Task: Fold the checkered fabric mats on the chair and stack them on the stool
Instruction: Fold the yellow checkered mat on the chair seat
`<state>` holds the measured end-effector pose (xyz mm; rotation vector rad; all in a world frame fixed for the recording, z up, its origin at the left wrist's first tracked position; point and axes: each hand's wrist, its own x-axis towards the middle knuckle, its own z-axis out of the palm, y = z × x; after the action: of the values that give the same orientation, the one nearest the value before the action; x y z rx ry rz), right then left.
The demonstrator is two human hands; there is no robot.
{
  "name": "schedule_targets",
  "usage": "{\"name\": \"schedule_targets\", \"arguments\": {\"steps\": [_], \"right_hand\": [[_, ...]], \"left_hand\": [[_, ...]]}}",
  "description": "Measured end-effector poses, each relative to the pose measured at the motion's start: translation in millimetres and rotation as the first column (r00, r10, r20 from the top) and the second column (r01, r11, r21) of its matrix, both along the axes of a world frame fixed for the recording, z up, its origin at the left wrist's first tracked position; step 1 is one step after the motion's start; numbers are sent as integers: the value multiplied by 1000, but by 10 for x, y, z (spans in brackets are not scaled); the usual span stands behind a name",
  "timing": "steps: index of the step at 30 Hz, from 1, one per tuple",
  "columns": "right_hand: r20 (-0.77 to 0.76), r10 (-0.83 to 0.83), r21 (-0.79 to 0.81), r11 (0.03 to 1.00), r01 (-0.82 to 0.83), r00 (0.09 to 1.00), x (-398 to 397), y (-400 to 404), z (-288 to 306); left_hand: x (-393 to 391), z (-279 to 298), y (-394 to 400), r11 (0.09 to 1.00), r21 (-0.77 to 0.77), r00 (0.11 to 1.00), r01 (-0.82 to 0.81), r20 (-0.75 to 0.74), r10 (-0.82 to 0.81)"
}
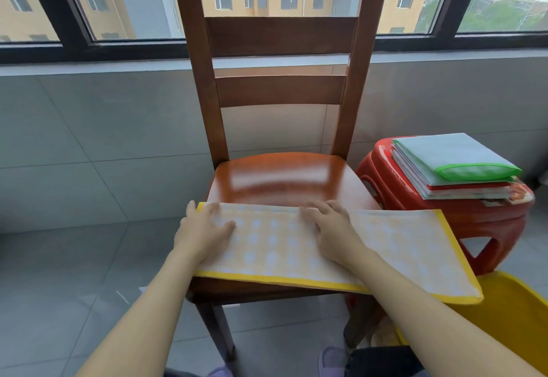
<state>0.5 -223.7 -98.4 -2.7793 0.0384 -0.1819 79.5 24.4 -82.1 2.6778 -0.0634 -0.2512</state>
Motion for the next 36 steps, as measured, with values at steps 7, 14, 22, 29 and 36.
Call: {"name": "schedule_targets", "arguments": {"steps": [7,14,22,29,36], "right_hand": [[-219,37,111,994,-13,975,102,375,153],[-389,124,-33,988,-148,913,86,600,258],[-448,157,-17,983,-184,880,144,853,305],[-255,129,533,846,28,958,36,622,357],[-284,-198,764,545,346,938,-229,-69,527]], "left_hand": [[-8,230,358,947,-275,986,-164,-65,152],[-49,549,613,636,-707,938,-309,-339,78],[-33,752,508,262,-917,934,-300,-339,-114],[-108,816,-4,206,-942,951,-264,-290,-106],[-248,803,-589,302,-927,965,-223,-254,-68]]}}
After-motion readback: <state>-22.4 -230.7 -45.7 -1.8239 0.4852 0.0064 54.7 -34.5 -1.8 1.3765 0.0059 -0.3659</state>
